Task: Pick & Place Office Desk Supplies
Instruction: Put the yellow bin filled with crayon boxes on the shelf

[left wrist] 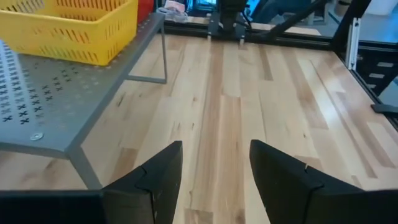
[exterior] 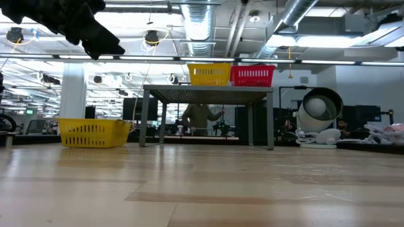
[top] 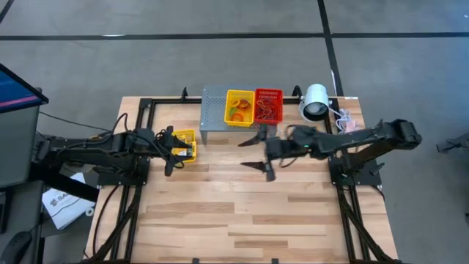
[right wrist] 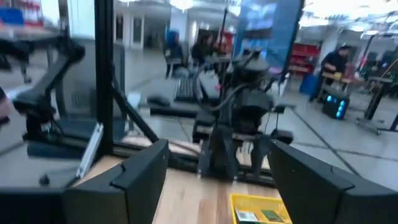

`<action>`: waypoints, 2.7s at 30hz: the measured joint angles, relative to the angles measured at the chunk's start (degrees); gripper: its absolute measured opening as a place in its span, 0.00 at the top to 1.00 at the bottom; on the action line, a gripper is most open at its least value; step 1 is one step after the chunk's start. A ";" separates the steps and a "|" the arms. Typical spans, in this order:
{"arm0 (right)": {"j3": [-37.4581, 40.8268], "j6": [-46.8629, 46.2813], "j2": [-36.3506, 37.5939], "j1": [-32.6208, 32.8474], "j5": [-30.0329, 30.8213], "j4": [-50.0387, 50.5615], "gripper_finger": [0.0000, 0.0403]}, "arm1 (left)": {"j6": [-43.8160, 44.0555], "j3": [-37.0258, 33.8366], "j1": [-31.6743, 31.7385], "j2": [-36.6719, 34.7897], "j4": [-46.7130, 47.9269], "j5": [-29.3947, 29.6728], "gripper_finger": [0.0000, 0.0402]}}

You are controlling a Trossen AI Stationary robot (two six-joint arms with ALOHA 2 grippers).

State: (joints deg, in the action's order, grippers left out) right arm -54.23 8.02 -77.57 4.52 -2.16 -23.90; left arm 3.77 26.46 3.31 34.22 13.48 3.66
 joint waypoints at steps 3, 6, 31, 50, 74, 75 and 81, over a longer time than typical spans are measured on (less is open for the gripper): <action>6.93 -2.09 7.08 -0.54 -0.08 -2.30 0.33 | -0.02 0.00 0.00 -0.19 1.06 0.02 0.55; 13.59 -4.82 15.72 -0.58 0.26 -1.39 0.33 | -0.04 0.00 0.00 -0.07 1.42 0.07 0.55; 32.72 -15.13 29.50 5.98 4.36 0.15 0.33 | 10.33 1.43 -1.09 1.58 18.83 -3.21 0.55; 32.72 -15.09 26.59 5.98 4.34 -1.39 0.33 | 12.96 12.50 -2.45 30.69 31.50 -0.66 0.55; 32.72 -15.00 26.59 5.98 4.33 -1.40 0.33 | 13.22 12.55 -1.64 32.27 32.02 4.31 0.55; 32.72 -15.00 26.59 5.98 4.32 -1.40 0.33 | 13.22 12.55 -1.64 32.28 32.02 4.31 0.55; 32.72 -15.00 26.59 5.98 4.32 -1.39 0.33 | 13.25 12.55 -1.64 33.42 31.81 3.55 0.55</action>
State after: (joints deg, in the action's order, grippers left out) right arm -21.52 -6.98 -50.98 10.50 2.15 -25.29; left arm 17.02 39.00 1.67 67.64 45.28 7.21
